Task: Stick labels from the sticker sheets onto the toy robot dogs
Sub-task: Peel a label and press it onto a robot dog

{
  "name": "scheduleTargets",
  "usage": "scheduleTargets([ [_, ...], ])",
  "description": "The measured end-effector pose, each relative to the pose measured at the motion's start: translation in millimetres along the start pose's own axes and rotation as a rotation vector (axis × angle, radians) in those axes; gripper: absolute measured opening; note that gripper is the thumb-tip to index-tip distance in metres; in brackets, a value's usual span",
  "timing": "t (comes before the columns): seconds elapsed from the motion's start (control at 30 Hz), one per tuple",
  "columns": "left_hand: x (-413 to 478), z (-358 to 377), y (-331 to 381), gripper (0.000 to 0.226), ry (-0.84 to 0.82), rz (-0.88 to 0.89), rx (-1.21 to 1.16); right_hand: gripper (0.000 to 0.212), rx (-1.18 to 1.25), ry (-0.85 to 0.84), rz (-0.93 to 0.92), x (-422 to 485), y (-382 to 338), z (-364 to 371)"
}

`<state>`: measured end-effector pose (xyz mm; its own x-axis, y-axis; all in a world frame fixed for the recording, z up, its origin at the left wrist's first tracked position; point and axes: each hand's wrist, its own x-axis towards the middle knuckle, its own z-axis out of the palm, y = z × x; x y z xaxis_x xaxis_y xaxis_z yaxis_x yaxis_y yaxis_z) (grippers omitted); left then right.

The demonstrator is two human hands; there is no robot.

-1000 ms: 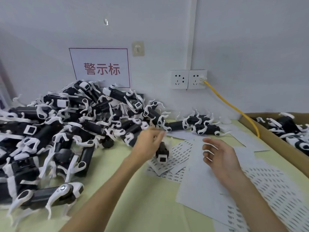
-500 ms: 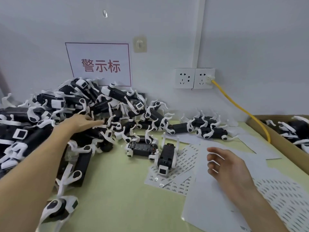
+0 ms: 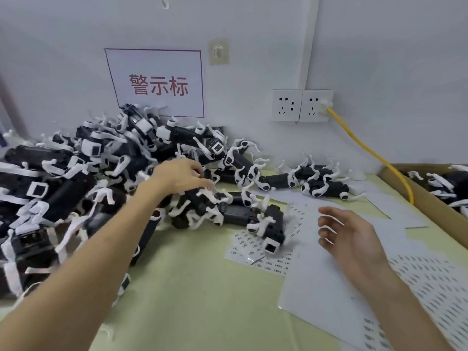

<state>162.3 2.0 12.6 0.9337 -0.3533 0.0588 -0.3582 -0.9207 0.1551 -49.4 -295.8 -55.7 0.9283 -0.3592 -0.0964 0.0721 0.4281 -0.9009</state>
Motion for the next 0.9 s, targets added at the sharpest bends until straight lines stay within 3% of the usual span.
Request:
scheduleTargets([
  [0.1, 3, 5, 21, 0.045, -0.051, 0.061, -0.077, 0.02, -0.011, 0.019, 0.005, 3, 1, 0],
  [0.17, 9, -2, 27, 0.042, -0.037, 0.056, 0.015, 0.019, -0.005, 0.036, -0.001, 5, 2, -2],
  [0.27, 16, -23, 27, 0.032, 0.172, 0.005, 0.203, 0.019, 0.019, 0.028, 0.002, 7, 2, -4],
  [0.33, 18, -31, 25, 0.027, 0.241, 0.009, 0.195, 0.018, 0.016, 0.023, 0.009, 8, 3, -5],
  [0.53, -8, -14, 59, 0.031, -0.03, 0.322, -0.126, 0.019, -0.093, 0.079, -0.071, 7, 4, -2],
  [0.67, -37, 18, 100, 0.033, -0.032, 0.494, -0.25, 0.012, -0.402, 0.18, -0.203, 6, 8, -1],
  [0.73, -48, 39, 117, 0.036, -0.063, 0.521, -0.279, 0.012, -0.649, 0.098, -0.229, 5, 13, 2],
  [0.83, -62, 72, 127, 0.033, -0.059, 0.473, -0.338, 0.024, -0.999, -0.027, -0.257, 5, 30, 5],
  [0.9, -69, 96, 126, 0.032, -0.015, 0.401, -0.434, 0.024, -1.065, -0.023, -0.332, 5, 38, 5],
])
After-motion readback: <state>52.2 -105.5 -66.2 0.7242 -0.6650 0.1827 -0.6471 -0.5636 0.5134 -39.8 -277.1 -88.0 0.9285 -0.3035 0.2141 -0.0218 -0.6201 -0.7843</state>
